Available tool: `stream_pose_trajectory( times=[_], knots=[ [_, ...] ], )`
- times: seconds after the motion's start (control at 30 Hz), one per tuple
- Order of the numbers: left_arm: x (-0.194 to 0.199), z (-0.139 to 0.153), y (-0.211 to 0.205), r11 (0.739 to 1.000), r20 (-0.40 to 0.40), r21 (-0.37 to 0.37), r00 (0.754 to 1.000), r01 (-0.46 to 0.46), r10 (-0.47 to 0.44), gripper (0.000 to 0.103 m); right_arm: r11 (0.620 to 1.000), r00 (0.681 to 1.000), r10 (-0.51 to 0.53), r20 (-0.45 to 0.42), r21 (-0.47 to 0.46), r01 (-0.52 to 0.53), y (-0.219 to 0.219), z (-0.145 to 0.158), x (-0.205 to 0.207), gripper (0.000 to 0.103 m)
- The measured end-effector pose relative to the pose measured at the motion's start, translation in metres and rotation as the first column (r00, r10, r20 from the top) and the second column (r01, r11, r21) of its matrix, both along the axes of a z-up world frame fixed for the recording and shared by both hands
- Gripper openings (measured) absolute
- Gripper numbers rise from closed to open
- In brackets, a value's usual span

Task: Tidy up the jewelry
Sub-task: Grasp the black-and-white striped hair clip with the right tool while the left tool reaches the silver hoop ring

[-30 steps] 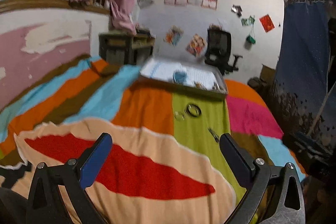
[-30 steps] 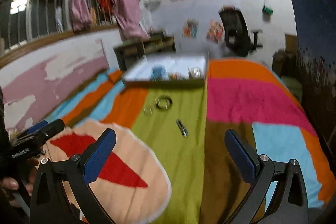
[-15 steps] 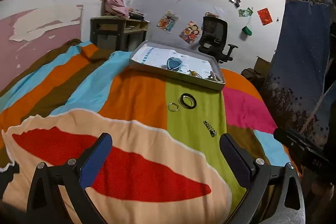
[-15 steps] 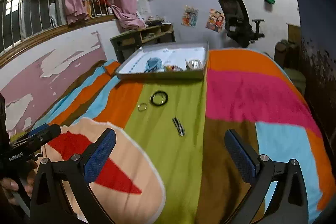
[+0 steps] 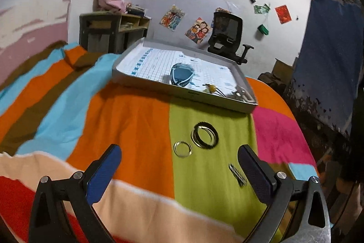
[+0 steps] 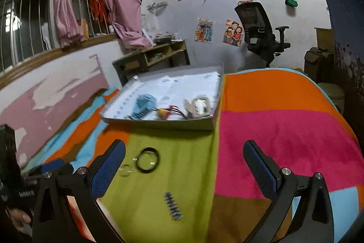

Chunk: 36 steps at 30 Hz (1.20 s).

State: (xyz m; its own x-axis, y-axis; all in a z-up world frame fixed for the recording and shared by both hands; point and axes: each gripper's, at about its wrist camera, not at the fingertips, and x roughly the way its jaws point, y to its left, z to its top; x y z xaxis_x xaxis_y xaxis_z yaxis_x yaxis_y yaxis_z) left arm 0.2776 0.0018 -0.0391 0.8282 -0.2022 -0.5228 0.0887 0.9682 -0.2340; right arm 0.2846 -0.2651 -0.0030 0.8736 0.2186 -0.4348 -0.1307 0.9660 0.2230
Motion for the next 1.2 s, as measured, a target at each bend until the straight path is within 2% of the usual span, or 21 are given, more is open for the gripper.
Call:
stream_pose_trajectory(
  times=[0.1, 0.2, 0.3, 0.33, 0.37, 0.43, 0.5, 0.57, 0.67, 0.83, 0.93, 1.07, 1.2],
  knots=[
    [0.021, -0.017, -0.001, 1.0, -0.009, -0.009, 1.0, 0.006, -0.006, 0.098, 0.999, 0.999, 0.01, -0.052, -0.039, -0.012, 0.002, -0.02, 0.013, 0.102],
    [0.035, -0.028, -0.005, 0.999, -0.018, -0.013, 0.999, 0.049, -0.05, 0.089, 0.997, 0.992, 0.04, -0.121, -0.067, -0.049, 0.009, -0.036, 0.025, 0.102],
    [0.043, -0.035, -0.012, 0.994, -0.015, 0.011, 0.994, 0.107, -0.107, 0.081, 0.997, 0.984, 0.062, -0.169, -0.027, -0.068, 0.01, -0.045, 0.032, 0.101],
    [0.046, -0.037, -0.014, 0.992, -0.017, 0.019, 0.992, 0.128, -0.128, 0.075, 0.997, 0.98, 0.073, -0.187, -0.015, -0.077, 0.013, -0.049, 0.034, 0.099],
    [0.048, -0.04, -0.016, 0.989, -0.02, 0.024, 0.989, 0.147, -0.146, 0.069, 0.996, 0.975, 0.085, -0.206, -0.008, -0.089, 0.016, -0.053, 0.036, 0.097],
    [0.053, -0.047, -0.019, 0.984, -0.036, 0.018, 0.984, 0.175, -0.175, 0.061, 0.993, 0.961, 0.112, -0.252, -0.011, -0.118, 0.022, -0.066, 0.041, 0.076],
    [0.058, -0.053, -0.019, 0.978, -0.052, -0.013, 0.977, 0.207, -0.207, 0.054, 0.99, 0.948, 0.133, -0.288, -0.012, -0.143, 0.028, -0.077, 0.045, 0.064],
    [0.064, -0.059, -0.021, 0.972, -0.068, -0.031, 0.969, 0.235, -0.236, 0.045, 0.985, 0.933, 0.165, -0.32, -0.001, -0.174, 0.036, -0.085, 0.048, 0.061],
    [0.071, -0.065, -0.025, 0.968, -0.092, -0.016, 0.964, 0.249, -0.249, 0.045, 0.978, 0.921, 0.2, -0.334, 0.004, -0.211, 0.045, -0.09, 0.049, 0.053],
    [0.08, -0.071, -0.026, 0.975, -0.128, 0.014, 0.968, 0.22, -0.216, 0.045, 0.971, 0.899, 0.216, -0.381, -0.012, -0.238, 0.056, -0.1, 0.052, 0.034],
    [0.08, -0.073, -0.023, 0.978, -0.14, 0.019, 0.969, 0.207, -0.202, 0.044, 0.969, 0.88, 0.212, -0.425, -0.028, -0.246, 0.061, -0.11, 0.054, 0.033],
    [0.082, -0.078, -0.025, 0.978, -0.18, 0.058, 0.966, 0.199, -0.186, 0.032, 0.963, 0.855, 0.218, -0.471, -0.041, -0.268, 0.071, -0.121, 0.055, 0.032],
    [0.084, -0.083, -0.022, 0.98, -0.208, 0.047, 0.961, 0.195, -0.182, 0.029, 0.96, 0.851, 0.214, -0.48, -0.057, -0.273, 0.081, -0.125, 0.056, 0.02]
  ],
)
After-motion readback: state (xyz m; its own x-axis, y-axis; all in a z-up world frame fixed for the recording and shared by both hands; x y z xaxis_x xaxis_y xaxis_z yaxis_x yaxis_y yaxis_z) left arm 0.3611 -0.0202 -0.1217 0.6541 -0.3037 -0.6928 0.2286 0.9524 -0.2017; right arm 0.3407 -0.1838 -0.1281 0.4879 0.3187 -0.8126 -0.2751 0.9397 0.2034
